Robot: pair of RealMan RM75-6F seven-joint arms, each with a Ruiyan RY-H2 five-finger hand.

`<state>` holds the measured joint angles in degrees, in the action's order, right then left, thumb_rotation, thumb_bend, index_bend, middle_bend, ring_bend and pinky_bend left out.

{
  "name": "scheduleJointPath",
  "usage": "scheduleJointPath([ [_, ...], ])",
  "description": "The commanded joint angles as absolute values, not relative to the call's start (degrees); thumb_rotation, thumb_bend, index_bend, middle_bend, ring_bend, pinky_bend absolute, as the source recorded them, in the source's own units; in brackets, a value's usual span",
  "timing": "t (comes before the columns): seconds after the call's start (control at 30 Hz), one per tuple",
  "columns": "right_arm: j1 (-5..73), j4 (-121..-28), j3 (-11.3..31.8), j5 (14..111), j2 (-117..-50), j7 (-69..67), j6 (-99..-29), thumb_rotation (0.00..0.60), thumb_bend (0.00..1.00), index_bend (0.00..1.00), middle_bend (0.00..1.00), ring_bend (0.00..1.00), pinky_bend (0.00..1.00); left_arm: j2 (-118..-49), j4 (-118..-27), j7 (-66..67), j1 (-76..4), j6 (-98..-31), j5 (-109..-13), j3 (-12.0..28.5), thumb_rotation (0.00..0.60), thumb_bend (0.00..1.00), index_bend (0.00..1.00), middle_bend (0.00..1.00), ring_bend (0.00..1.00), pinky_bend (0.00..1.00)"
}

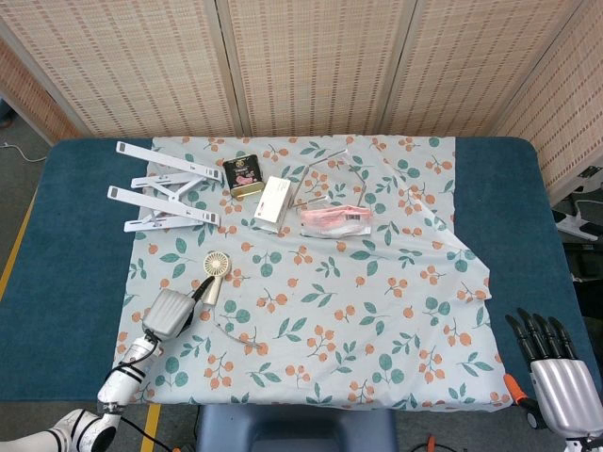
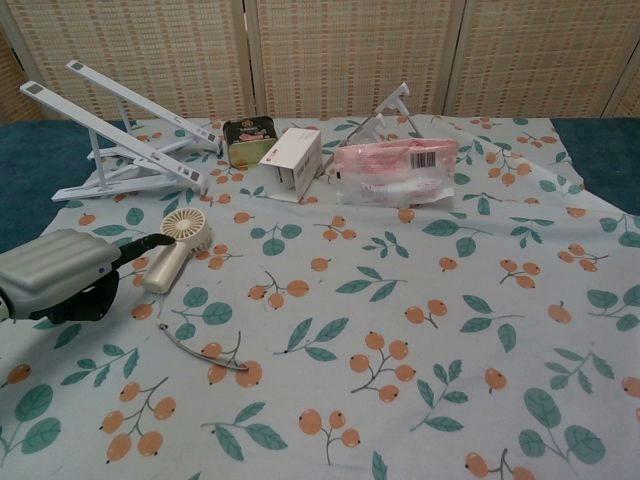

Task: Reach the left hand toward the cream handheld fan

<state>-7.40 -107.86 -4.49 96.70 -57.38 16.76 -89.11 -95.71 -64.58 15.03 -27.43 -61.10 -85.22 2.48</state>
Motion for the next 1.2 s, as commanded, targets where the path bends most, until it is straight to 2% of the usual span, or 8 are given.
scheduleJointPath([
  [0.03,-7.5,-107.9,-4.5,96.7,-57.3,16.7,-89.3,0.600,0.19,0.00,0.00,0.00,0.00,-95.6,-64.6,15.2,-27.5,-61.2,-85.2,2.3,0.600,1.00,0.00,1.00,0.97,1.00],
  [0.7,-7.6,-108.3,-4.9,97.4,-57.0,16.5,-89.9,0.600,0.19,0.00,0.00,0.00,0.00,-94.7,-65.5,17.4,-28.2,-59.9,-83.3,1.4,0.600,1.00,0.04,1.00,0.97,1.00],
  [0.87,-7.9,-108.6,-5.3,98.4,-56.7,16.2,-90.5,0.600,0.19,0.00,0.00,0.00,0.00,-92.6,-69.4,13.8,-27.1,-67.1,-87.6,1.2,0.600,0.98,0.00,1.00,0.97,1.00],
  [0.97,-8.2,-108.8,-5.8,99.3,-56.3,15.9,-91.0,0.600,0.19,0.00,0.00,0.00,0.00,-90.0,-73.4,10.1,-25.6,-74.8,-92.2,0.7,0.600,0.88,0.00,1.00,0.95,1.00],
  [1.07,-8.5,-109.2,-6.3,100.4,-55.8,15.5,-91.5,0.600,0.19,0.00,0.00,0.00,0.00,-85.8,-78.5,6.4,-22.6,-82.6,-96.4,-1.0,0.600,0.73,0.00,0.97,0.90,1.00],
  [1.13,-8.7,-109.4,-6.6,101.3,-55.3,15.0,-92.1,0.600,0.19,0.00,0.00,0.00,0.00,-81.0,-83.4,4.0,-19.0,-86.7,-98.3,-4.6,0.600,0.60,0.00,0.83,0.78,0.93],
  [1.17,-8.9,-109.5,-6.8,101.7,-55.1,14.9,-92.4,0.600,0.19,0.00,0.00,0.00,0.00,-78.3,-85.3,3.2,-17.3,-87.6,-99.0,-7.1,0.600,0.56,0.00,0.70,0.66,0.84],
  [1.2,-9.0,-109.6,-6.9,101.9,-54.9,14.7,-92.7,0.600,0.19,0.00,0.00,0.00,0.00,-75.6,-86.8,2.8,-15.4,-88.5,-99.6,-9.7,0.600,0.51,0.00,0.50,0.46,0.66],
])
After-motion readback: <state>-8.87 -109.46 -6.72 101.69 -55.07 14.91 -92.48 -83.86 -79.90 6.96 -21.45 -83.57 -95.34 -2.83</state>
